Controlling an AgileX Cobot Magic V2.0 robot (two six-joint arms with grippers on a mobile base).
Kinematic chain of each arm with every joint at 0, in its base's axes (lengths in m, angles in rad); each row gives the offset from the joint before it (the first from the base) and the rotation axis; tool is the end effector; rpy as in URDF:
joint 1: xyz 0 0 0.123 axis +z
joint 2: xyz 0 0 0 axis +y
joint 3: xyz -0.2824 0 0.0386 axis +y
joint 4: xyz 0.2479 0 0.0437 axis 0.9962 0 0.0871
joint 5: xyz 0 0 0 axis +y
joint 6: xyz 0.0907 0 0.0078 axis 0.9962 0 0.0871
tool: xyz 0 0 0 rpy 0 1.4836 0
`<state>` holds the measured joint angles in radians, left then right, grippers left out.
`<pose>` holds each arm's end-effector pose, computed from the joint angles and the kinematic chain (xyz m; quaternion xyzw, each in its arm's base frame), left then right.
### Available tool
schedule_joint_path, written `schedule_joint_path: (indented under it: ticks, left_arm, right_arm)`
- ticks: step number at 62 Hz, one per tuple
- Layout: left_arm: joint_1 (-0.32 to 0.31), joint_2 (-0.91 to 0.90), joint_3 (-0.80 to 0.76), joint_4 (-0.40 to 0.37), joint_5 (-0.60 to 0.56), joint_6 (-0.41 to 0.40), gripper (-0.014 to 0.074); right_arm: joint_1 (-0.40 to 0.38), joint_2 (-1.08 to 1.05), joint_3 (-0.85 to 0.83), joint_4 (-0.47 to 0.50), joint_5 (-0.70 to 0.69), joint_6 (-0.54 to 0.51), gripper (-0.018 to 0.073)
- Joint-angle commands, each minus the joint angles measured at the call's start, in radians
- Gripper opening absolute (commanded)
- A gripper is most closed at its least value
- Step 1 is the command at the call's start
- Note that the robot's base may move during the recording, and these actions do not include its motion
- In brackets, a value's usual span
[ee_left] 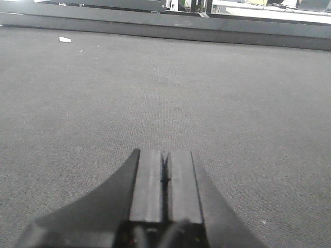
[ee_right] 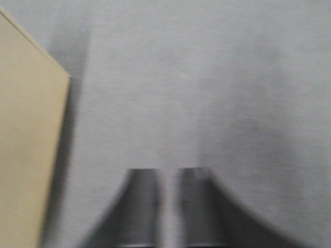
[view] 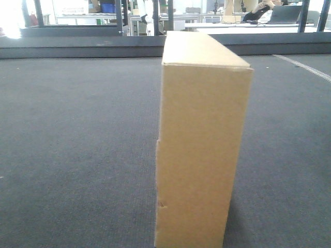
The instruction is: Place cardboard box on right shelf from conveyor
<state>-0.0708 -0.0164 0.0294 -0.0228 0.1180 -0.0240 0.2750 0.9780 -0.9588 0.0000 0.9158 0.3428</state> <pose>0.0562 -0.0042 0.1933 0.0097 0.7223 -0.0415 0.6902 0.1762 0.0497 0.3494 0.0317 0.9348 0.1075 0.3369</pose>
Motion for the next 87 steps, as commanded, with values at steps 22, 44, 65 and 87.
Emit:
schedule_joint_path:
  ticks: [22,44,65,87]
  left_arm:
    - [0.003,-0.008,0.010,0.001,-0.087,-0.005,-0.0116]
    - [0.003,-0.008,0.010,0.001,-0.087,-0.005,-0.0116]
    - [0.003,-0.008,0.010,0.001,-0.087,-0.005,-0.0116]
    - [0.003,-0.008,0.010,0.001,-0.087,-0.005,-0.0116]
  right_arm:
    - [0.264,0.389,-0.534,-0.154,0.160,0.398,0.0631]
    - [0.430,0.601,-0.721,-0.175,0.233,0.402,0.0631]
    - [0.447,0.658,-0.720,-0.128,0.284,0.435,0.0631]
    - [0.461,0.679,-0.701,-0.068,0.340,0.435,0.0631]
